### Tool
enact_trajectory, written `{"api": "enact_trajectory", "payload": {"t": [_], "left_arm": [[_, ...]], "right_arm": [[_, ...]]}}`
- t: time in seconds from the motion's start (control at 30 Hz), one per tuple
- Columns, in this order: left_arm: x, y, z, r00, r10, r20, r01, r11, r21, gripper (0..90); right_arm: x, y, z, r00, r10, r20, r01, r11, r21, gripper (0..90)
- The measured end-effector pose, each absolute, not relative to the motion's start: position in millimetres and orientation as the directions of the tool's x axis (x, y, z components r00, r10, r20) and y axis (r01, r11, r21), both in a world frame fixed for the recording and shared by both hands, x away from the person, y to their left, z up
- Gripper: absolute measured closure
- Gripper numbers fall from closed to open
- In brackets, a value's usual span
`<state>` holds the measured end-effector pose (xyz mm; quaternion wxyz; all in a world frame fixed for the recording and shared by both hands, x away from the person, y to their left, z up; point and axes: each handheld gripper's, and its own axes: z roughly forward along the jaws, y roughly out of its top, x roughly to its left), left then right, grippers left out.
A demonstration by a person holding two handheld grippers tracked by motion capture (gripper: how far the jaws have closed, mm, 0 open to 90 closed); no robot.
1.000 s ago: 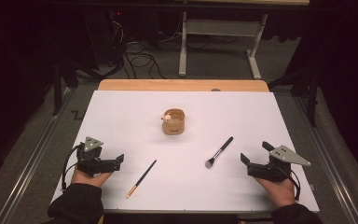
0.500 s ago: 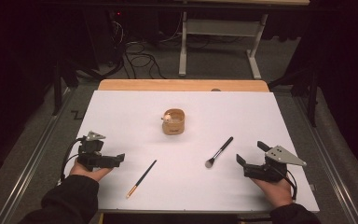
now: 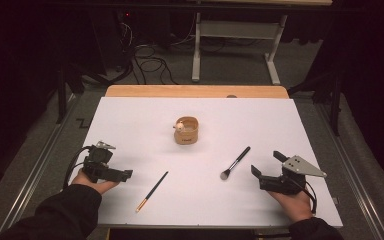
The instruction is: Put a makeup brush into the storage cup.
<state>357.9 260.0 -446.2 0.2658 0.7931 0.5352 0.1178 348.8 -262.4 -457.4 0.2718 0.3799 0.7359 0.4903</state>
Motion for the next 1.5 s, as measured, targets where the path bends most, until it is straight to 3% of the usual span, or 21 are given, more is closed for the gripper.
{"api": "enact_trajectory", "payload": {"t": [0.27,0.37,0.47,0.77,0.97,1.5], "left_arm": [[371.0,253.4,-447.1,0.418,0.905,-0.078,0.789,-0.319,0.525,11.6],[376.9,248.9,-448.9,0.41,0.907,-0.097,0.837,-0.332,0.435,14.9],[380.0,245.2,-446.2,0.41,0.907,-0.101,0.863,-0.349,0.365,12.7],[384.6,246.6,-443.0,0.41,0.911,-0.051,0.876,-0.378,0.298,19.4],[379.1,237.9,-437.1,0.45,0.887,-0.109,0.878,-0.416,0.236,28.1],[360.1,198.8,-433.0,0.51,0.846,-0.153,0.848,-0.466,0.252,30.9]], "right_arm": [[350.7,-264.1,-457.2,-0.565,0.825,-0.02,0.291,0.222,0.931,7.2],[351.0,-263.7,-457.4,-0.566,0.824,-0.019,0.292,0.221,0.931,7.2],[351.7,-262.1,-458.1,-0.572,0.82,-0.02,0.292,0.227,0.929,7.3],[353.0,-260.6,-459.2,-0.579,0.815,-0.018,0.296,0.231,0.927,7.4],[353.3,-260.6,-459.6,-0.583,0.812,-0.018,0.297,0.234,0.926,7.4],[350.4,-260.8,-460.3,-0.582,0.813,-0.019,0.299,0.235,0.925,7.5]]}}
